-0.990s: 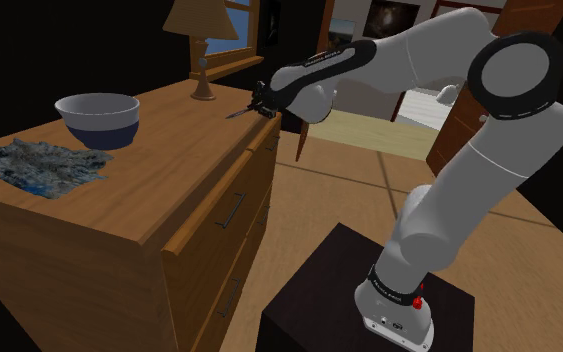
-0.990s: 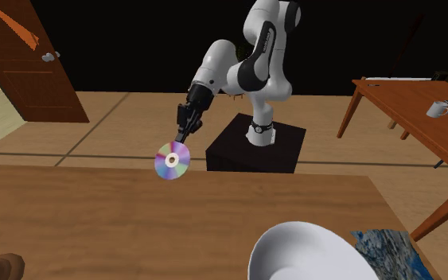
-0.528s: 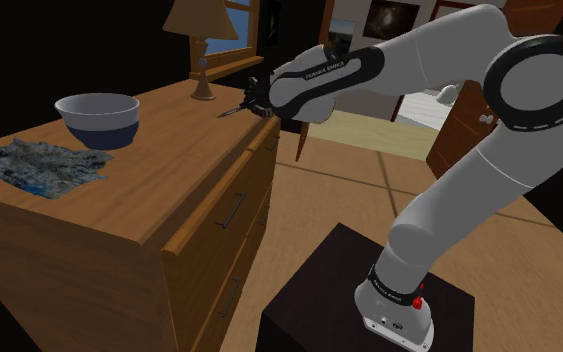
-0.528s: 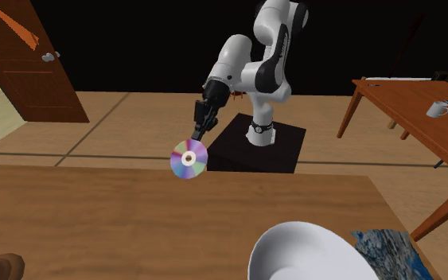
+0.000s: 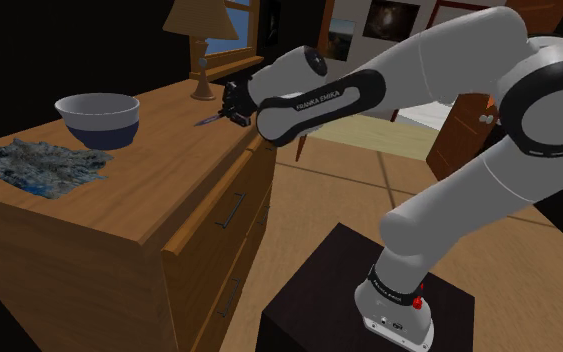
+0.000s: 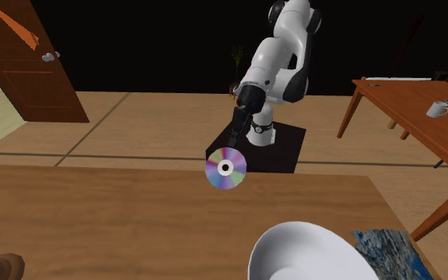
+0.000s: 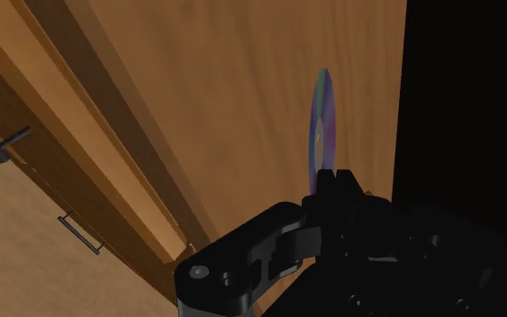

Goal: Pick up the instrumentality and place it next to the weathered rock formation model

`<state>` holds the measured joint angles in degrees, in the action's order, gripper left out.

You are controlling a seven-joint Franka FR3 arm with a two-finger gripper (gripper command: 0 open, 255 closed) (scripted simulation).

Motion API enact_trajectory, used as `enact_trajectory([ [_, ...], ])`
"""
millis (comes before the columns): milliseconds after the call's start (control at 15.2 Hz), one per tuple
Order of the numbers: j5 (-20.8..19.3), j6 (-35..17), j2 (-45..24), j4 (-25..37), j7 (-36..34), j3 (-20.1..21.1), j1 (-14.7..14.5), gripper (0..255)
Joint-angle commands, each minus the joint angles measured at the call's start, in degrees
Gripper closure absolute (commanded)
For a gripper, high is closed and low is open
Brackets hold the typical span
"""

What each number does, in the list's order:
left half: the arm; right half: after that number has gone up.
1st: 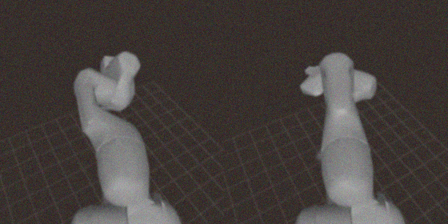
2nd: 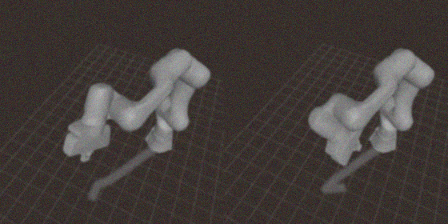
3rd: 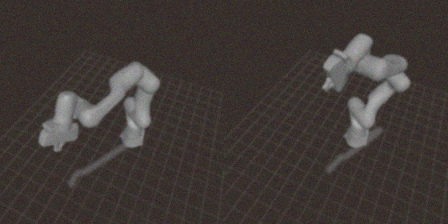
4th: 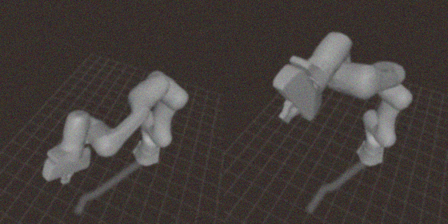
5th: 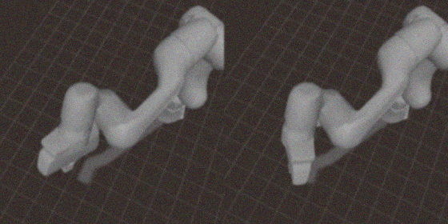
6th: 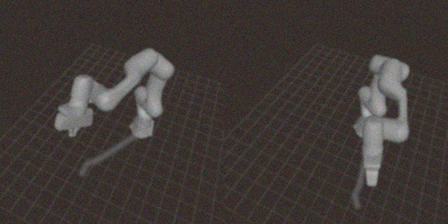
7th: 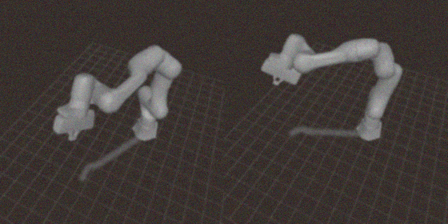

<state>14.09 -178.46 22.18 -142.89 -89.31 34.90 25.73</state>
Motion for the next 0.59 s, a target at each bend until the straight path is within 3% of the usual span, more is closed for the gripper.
enact_trajectory([
  [0, -0.74, 1.07, 1.85, 0.31, -4.18, 5.54, 3.24, 255],
  [528, -1.51, 6.30, 9.08, 4.06, -17.91, 23.35, 12.01, 255],
])
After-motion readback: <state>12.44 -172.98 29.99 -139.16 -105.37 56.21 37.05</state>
